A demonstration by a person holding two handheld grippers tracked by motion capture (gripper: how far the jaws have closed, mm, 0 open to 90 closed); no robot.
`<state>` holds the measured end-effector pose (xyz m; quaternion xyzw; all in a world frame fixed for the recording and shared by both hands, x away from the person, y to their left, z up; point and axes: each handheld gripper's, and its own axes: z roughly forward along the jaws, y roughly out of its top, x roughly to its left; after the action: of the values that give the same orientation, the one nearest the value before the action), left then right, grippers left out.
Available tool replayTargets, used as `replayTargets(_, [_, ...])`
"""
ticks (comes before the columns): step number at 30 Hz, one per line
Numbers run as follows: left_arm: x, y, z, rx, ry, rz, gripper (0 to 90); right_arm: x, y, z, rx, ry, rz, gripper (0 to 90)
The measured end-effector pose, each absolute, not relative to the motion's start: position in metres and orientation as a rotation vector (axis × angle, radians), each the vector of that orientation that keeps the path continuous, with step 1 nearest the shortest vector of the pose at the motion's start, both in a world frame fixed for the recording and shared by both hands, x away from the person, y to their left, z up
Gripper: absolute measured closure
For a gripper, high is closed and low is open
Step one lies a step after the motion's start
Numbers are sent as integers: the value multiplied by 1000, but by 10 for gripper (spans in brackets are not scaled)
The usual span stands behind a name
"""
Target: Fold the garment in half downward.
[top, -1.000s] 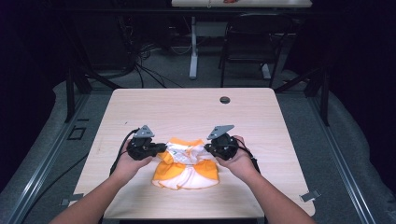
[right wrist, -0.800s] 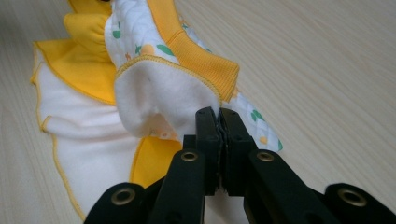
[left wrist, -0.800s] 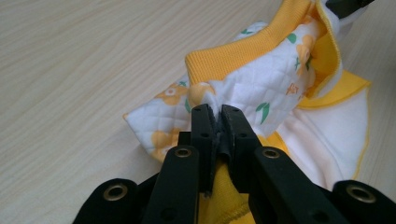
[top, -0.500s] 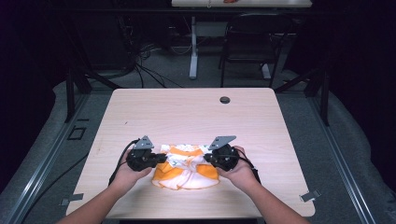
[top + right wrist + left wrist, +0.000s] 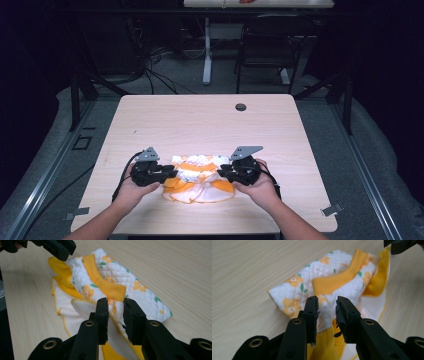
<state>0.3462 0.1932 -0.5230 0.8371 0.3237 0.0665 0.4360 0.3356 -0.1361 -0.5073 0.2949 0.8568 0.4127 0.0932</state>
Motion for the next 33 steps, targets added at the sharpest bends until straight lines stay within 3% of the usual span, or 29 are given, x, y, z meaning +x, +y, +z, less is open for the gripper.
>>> replayTargets(4, [351, 194, -515, 2067, 825, 178, 702, 339, -139, -501, 904, 2510, 1249, 732])
replayTargets(9, [362, 190, -519, 2093, 874, 213, 775, 349, -136, -503, 934, 2501, 1173, 859])
replayTargets(10, [365, 188, -522, 2095, 886, 201, 845, 353, -131, -508, 950, 2506, 1139, 888])
replayTargets(20, [365, 178, -529, 2115, 882, 158, 899, 361, -116, -535, 989, 2569, 1093, 896])
replayTargets(33, [333, 178, -535, 2144, 814, 90, 900, 325, -115, -531, 879, 2643, 1166, 896])
